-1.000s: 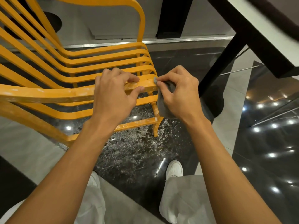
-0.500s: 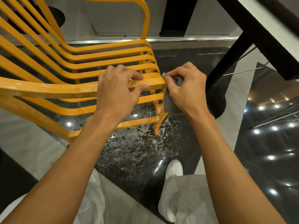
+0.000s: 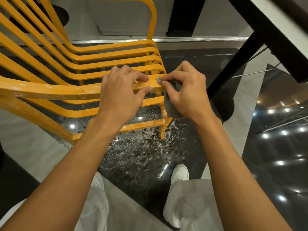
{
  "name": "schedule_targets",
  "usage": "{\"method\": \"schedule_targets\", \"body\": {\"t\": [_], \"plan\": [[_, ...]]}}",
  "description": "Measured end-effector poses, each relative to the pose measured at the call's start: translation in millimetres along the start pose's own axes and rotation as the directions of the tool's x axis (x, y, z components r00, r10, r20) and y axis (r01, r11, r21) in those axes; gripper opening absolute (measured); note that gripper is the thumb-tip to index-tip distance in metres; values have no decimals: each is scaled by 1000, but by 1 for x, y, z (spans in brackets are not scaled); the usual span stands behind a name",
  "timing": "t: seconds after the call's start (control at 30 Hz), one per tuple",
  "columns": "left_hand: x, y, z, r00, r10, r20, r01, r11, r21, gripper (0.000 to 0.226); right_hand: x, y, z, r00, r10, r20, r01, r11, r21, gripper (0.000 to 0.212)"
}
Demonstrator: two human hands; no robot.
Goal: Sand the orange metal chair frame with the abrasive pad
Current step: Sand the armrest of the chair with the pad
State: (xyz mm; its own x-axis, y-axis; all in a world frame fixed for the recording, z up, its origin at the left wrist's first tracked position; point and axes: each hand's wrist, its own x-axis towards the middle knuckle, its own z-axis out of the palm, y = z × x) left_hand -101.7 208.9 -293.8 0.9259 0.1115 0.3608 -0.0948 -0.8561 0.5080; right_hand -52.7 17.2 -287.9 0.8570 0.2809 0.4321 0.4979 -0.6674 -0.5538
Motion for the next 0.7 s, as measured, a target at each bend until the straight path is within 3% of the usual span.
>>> {"method": "schedule_targets", "body": {"t": [0.23,0.4,0.57,0.7], "plan": [[1,0,0,1000,-12,-4,12,1000,2,36,2,-1,5,996,38,-76,-41,998,-47,12],[0,-1,1,1000,-13,0,13,1000,-9,36,-2,2,-4,999,-33,15,33,999,-15,14],[1,0,1,1000,-21,-4,21,1000,-13,35,1,7,0,994,53,-91,-58,997,-54,14],[1,1,1,1000,-25,6,25,1000,-8,35,-3,-4,4,999,-26,-25,26,1000,-15,14]]}}
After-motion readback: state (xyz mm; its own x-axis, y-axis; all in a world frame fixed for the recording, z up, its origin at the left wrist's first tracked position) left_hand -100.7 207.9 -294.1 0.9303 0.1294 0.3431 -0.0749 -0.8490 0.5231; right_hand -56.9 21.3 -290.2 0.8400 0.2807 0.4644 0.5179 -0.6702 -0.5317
